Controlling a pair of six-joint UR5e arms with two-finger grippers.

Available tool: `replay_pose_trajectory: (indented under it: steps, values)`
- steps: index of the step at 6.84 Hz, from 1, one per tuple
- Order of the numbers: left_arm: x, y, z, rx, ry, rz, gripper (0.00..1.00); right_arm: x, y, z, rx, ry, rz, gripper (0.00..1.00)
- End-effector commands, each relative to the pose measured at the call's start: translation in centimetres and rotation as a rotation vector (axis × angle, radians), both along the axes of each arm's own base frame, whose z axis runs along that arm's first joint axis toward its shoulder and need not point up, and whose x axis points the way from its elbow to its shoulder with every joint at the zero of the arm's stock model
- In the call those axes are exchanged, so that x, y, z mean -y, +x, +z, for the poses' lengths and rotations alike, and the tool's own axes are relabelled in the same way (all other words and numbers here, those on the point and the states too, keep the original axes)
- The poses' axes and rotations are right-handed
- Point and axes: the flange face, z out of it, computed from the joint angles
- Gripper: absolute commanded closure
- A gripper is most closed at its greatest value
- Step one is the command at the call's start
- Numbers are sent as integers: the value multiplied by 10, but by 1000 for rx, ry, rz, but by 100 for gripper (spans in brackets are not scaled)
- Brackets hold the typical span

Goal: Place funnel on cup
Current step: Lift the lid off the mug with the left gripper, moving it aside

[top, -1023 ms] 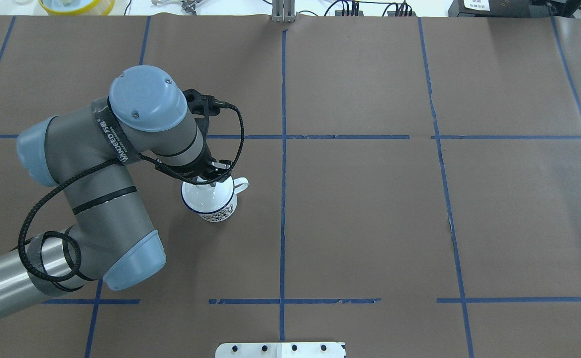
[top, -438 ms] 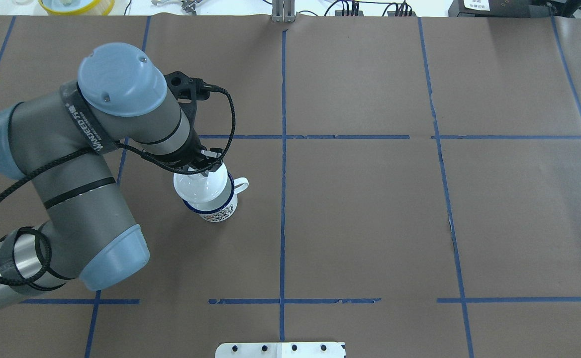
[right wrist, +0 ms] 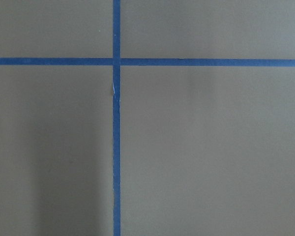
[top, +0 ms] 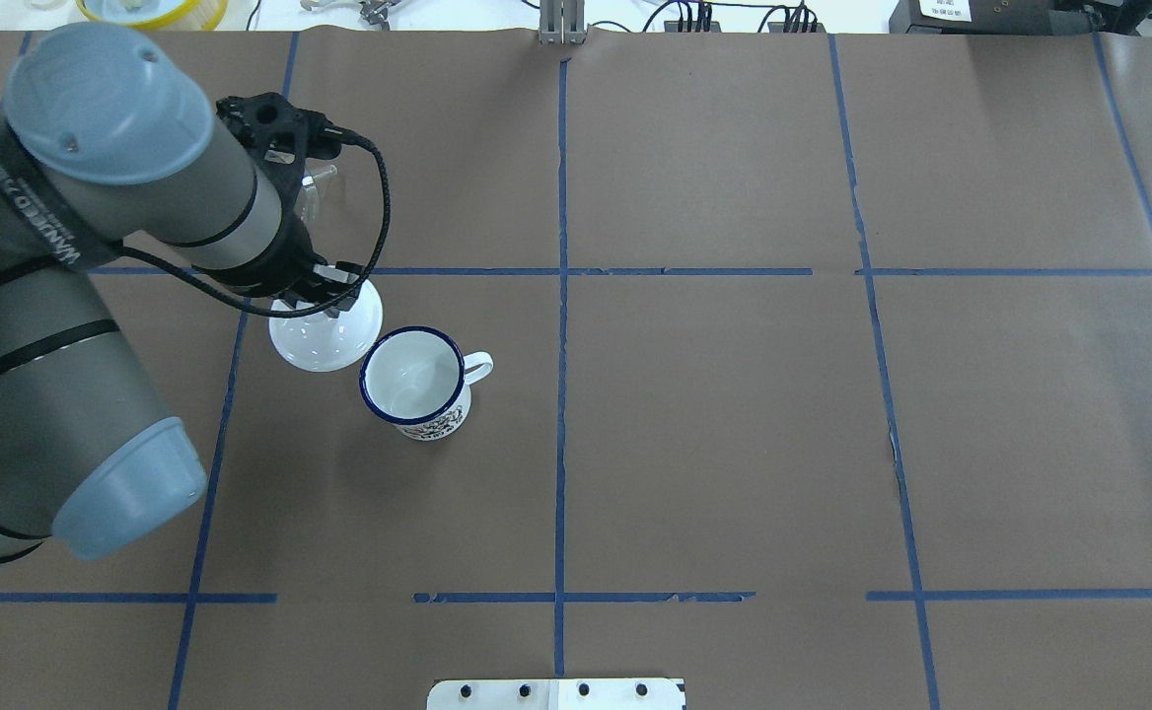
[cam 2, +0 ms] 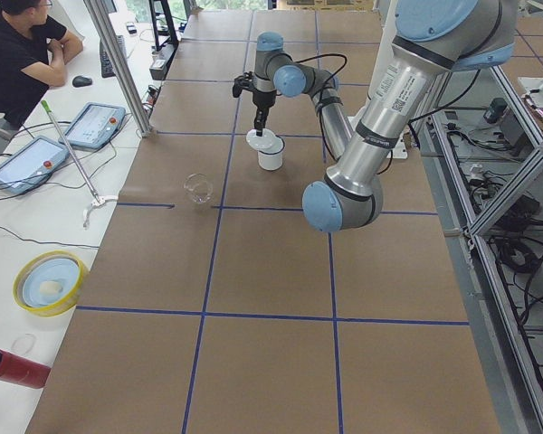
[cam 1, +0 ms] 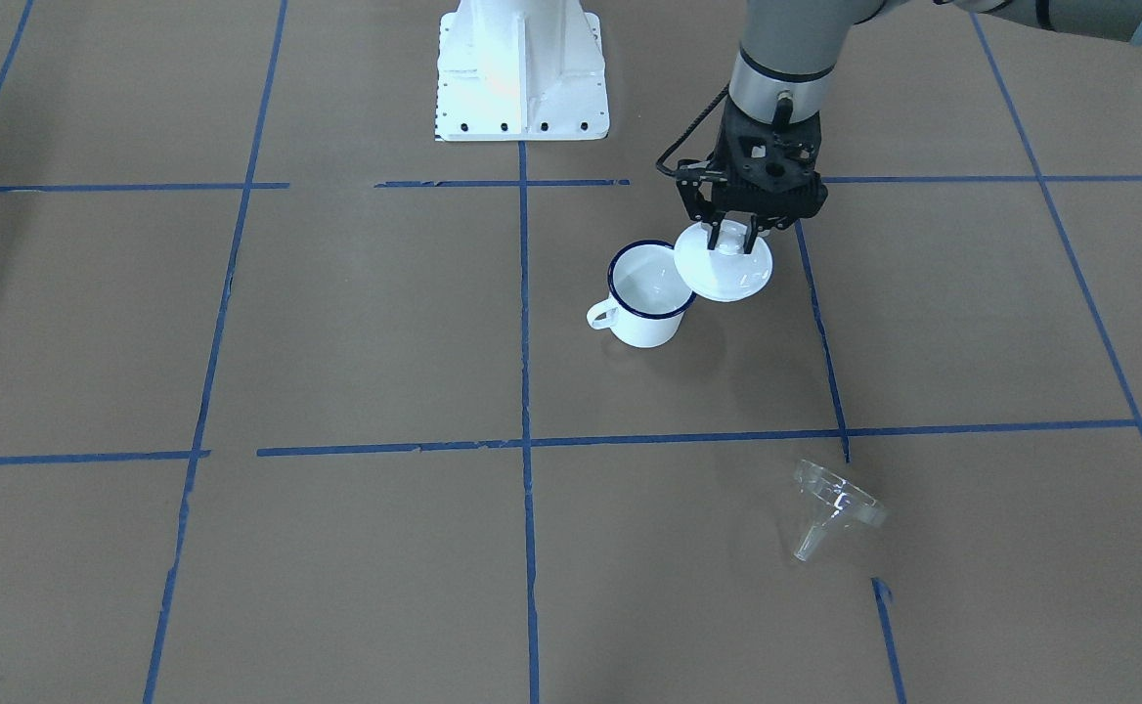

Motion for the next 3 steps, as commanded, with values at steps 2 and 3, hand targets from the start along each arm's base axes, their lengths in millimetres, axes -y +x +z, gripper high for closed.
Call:
replay_pose_trajectory:
  steps: [2, 3]
  values:
    - [2, 4, 79, -15, -5, -13, 100, 0, 0, 1, 0, -2, 0, 0]
    - [5, 18, 107, -39, -22, -31, 100, 0, 0, -1, 0, 1, 0, 0]
